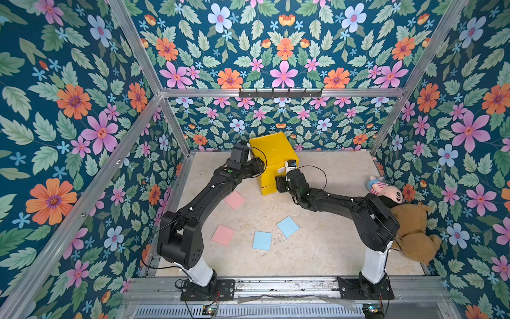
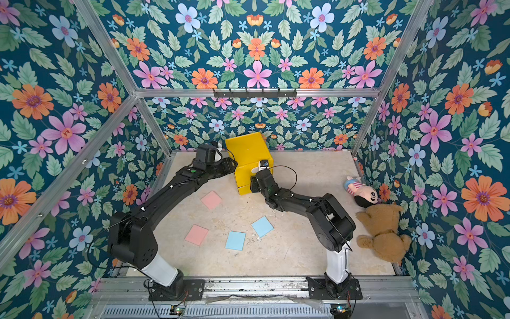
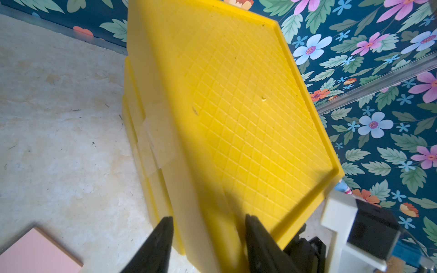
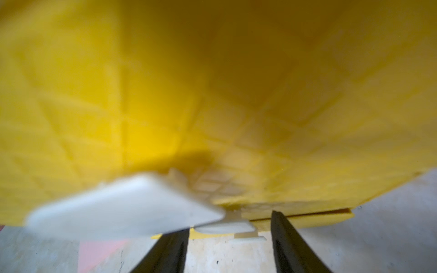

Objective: Please put the sticky notes in the drawer by color
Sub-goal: Open the drawer in the storage box.

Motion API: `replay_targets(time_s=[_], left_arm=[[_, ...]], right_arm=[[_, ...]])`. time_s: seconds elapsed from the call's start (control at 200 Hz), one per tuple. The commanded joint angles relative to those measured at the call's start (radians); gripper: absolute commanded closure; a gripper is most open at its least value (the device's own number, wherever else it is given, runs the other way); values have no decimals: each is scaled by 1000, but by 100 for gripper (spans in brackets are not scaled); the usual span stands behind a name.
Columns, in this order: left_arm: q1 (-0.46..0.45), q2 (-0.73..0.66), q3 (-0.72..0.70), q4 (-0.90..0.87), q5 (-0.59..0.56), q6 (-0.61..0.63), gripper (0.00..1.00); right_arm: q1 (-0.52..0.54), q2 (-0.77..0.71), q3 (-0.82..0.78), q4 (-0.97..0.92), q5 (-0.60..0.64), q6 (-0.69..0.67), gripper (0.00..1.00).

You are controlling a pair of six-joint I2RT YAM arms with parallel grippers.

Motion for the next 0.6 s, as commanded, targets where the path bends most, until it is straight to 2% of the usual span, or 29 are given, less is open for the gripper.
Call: replay_targets(time_s=[0.0,0.325,0.595], left_arm=[[0,2,2,-79,-3,22,46],[0,-7,2,-89,-19,23,45],[2,-9,20,-97,-25,26,45]], right_arm=[[-1,2,0,24,0,-5,53],[-2,-27,-31,36,-28,-23,53],[-3,-109,-137,62,-46,-14,53]])
